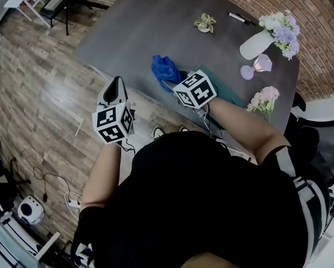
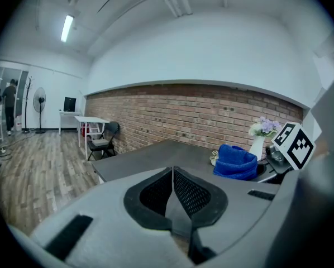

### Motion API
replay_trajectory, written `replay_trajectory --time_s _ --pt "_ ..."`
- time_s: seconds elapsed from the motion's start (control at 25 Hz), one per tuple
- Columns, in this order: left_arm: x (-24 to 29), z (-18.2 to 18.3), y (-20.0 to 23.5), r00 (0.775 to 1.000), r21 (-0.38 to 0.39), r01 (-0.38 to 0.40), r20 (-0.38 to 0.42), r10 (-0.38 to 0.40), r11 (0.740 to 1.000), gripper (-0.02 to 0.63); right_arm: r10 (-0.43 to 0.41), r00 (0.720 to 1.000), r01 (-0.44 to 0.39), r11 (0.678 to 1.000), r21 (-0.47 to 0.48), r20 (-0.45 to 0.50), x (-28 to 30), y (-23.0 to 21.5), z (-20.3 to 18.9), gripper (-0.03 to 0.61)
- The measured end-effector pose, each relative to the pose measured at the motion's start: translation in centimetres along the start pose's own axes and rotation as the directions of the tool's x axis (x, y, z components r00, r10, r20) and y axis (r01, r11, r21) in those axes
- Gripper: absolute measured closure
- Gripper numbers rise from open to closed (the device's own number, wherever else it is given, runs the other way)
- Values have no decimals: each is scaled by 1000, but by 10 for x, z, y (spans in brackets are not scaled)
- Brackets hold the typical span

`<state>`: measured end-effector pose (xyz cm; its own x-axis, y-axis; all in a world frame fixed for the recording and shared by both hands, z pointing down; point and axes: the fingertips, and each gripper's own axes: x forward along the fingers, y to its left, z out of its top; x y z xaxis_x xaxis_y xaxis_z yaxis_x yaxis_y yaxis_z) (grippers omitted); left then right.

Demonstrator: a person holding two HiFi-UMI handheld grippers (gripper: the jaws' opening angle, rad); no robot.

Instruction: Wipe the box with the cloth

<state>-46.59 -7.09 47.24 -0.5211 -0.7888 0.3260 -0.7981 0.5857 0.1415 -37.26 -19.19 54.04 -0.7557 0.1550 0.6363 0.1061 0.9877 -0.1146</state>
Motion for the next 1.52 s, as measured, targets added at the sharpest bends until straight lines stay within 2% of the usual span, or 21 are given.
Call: replay_trajectory --time_s 0.28,0.6,1.0,1.36,1.52 --pt "-13 -5 20 997 -4 -74 -15 74 997 597 -3 996 0 999 -35 -85 13 -19 -15 466" --pt "-13 -14 16 994 0 -101 -43 101 995 597 -79 988 71 995 -64 -135 8 -68 -25 466" --pt "-18 -11 8 990 33 -131 -55 132 991 597 -214 973 210 976 -53 -84 -12 -136 -26 466" --pt "-21 -5 -12 994 83 -93 -56 98 992 597 -293 956 294 953 72 -24 -39 -176 -32 466" --pt "-17 -4 -27 996 105 -55 -63 62 993 597 -335 942 336 937 96 -20 -55 -188 -40 466"
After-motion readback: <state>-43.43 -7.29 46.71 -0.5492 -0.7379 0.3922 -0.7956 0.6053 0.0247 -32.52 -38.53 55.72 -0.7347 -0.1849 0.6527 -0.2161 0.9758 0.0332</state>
